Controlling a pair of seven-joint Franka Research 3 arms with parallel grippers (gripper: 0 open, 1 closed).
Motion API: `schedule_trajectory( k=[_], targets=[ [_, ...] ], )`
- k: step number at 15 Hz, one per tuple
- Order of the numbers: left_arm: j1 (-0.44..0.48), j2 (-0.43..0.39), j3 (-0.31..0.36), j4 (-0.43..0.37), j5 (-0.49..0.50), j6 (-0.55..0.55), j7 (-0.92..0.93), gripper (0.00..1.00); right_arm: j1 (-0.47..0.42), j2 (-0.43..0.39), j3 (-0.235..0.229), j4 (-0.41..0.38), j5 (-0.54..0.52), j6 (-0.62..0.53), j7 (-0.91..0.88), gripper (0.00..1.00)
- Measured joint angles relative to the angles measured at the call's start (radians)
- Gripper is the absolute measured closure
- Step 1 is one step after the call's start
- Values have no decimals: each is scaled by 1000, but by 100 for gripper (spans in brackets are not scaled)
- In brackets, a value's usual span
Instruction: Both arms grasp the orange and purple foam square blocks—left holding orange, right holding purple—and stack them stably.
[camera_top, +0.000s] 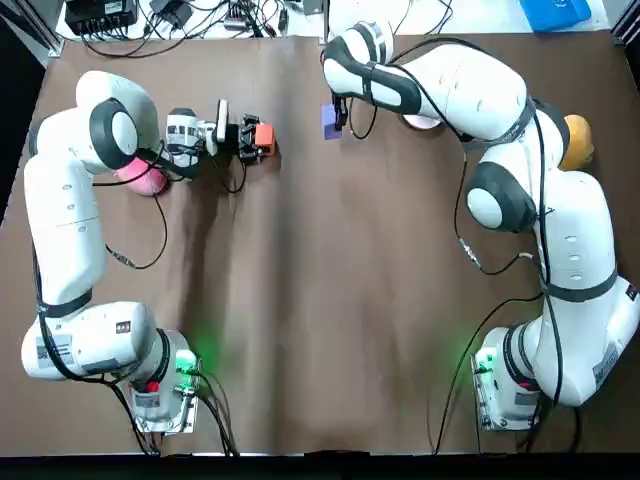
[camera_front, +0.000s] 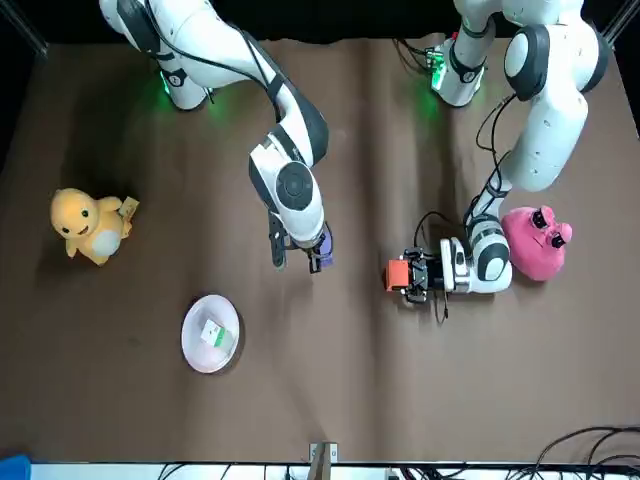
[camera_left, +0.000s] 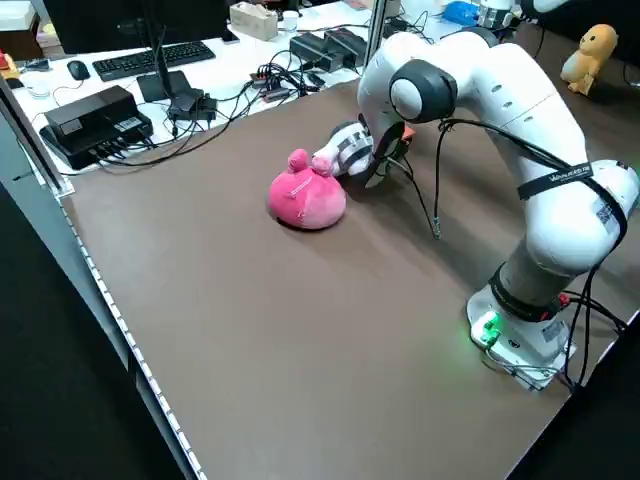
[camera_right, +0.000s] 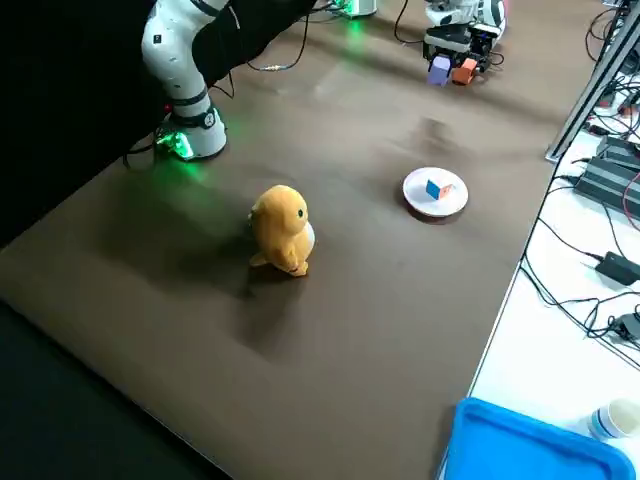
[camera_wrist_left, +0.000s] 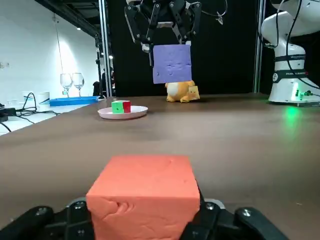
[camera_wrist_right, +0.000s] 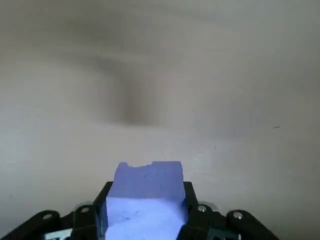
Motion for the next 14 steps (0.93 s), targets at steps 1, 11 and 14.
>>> schedule_trajectory(
  k=[1,11,14],
  targets=[
    [-2,0,0,6,0,0,0,36,0,0,0,0,0,0,-1,42],
    [-237,12,-3,80,-84,24,-1,36,2,0,0,4,0,3,-41,42],
    [-321,31,-3,101,-168,99,-1,36,5,0,1,5,0,3,-108,42]
  ],
)
